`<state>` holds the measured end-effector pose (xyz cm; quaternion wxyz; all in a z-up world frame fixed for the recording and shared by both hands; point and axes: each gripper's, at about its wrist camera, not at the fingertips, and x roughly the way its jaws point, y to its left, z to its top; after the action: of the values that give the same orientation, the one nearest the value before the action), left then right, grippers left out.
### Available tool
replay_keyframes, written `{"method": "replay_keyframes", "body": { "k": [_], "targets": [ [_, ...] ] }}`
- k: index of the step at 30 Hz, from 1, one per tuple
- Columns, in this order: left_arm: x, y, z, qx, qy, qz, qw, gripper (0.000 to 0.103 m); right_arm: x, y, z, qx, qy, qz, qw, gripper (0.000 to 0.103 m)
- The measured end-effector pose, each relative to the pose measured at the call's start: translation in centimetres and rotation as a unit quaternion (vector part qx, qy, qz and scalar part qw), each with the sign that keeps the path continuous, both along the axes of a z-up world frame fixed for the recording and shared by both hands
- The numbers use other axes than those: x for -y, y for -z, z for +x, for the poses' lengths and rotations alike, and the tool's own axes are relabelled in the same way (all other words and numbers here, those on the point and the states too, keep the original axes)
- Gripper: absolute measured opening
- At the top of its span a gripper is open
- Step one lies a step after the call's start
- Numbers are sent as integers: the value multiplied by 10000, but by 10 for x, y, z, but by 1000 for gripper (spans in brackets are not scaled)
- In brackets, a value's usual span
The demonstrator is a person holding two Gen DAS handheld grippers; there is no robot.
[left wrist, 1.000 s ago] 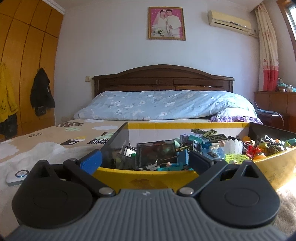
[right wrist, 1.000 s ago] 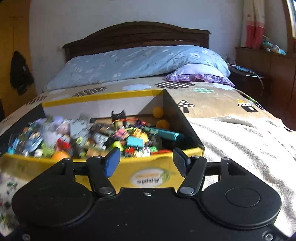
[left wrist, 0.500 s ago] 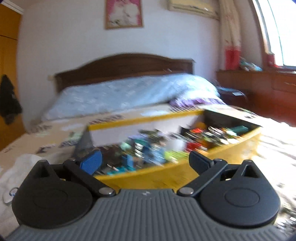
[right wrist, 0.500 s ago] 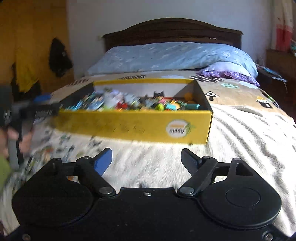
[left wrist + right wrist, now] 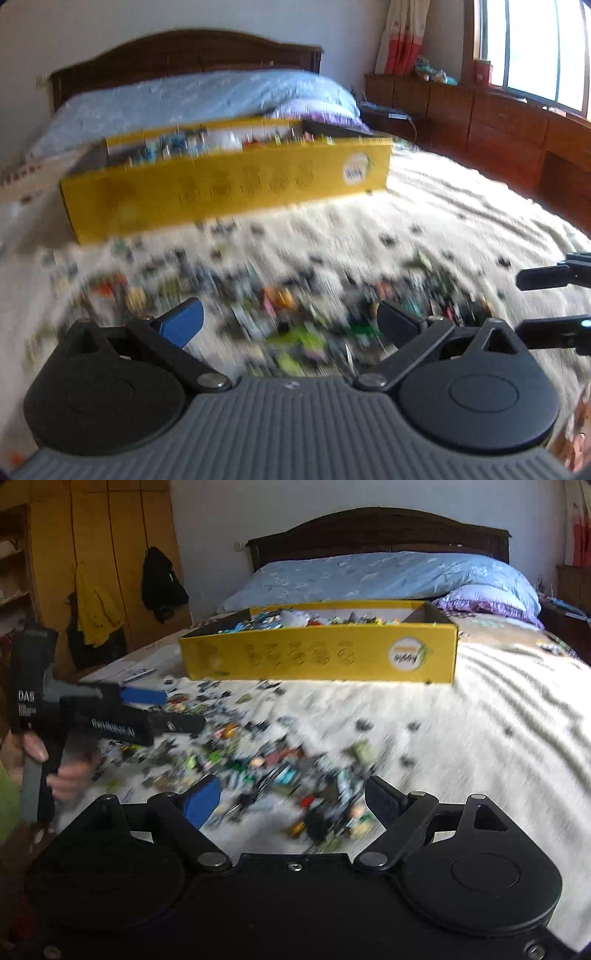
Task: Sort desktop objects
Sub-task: 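Withdraw both grippers from the yellow box back over the pile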
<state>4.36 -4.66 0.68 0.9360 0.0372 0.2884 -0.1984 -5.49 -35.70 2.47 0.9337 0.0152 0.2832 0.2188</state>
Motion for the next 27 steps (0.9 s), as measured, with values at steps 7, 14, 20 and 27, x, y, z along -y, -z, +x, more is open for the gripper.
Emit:
{"method": "replay_keyframes", "body": {
  "k": [7, 14, 20, 27],
  "targets": [
    [15, 35, -11, -423, -370, 264, 9981, 103, -18, 36, -7, -76, -58, 243, 9997, 71],
    [16, 42, -21, -275, -821, 345, 9956, 103, -9, 53, 24, -120, 257, 678, 9973, 38],
    [12, 45, -30, -34, -863, 193, 9961, 103, 10, 56, 50, 17, 1310, 634, 9893, 36],
    [-26, 26, -42, 123, -1271, -511, 9905, 103, -1, 43, 48, 276, 1133, 648, 9911, 38]
  ]
}}
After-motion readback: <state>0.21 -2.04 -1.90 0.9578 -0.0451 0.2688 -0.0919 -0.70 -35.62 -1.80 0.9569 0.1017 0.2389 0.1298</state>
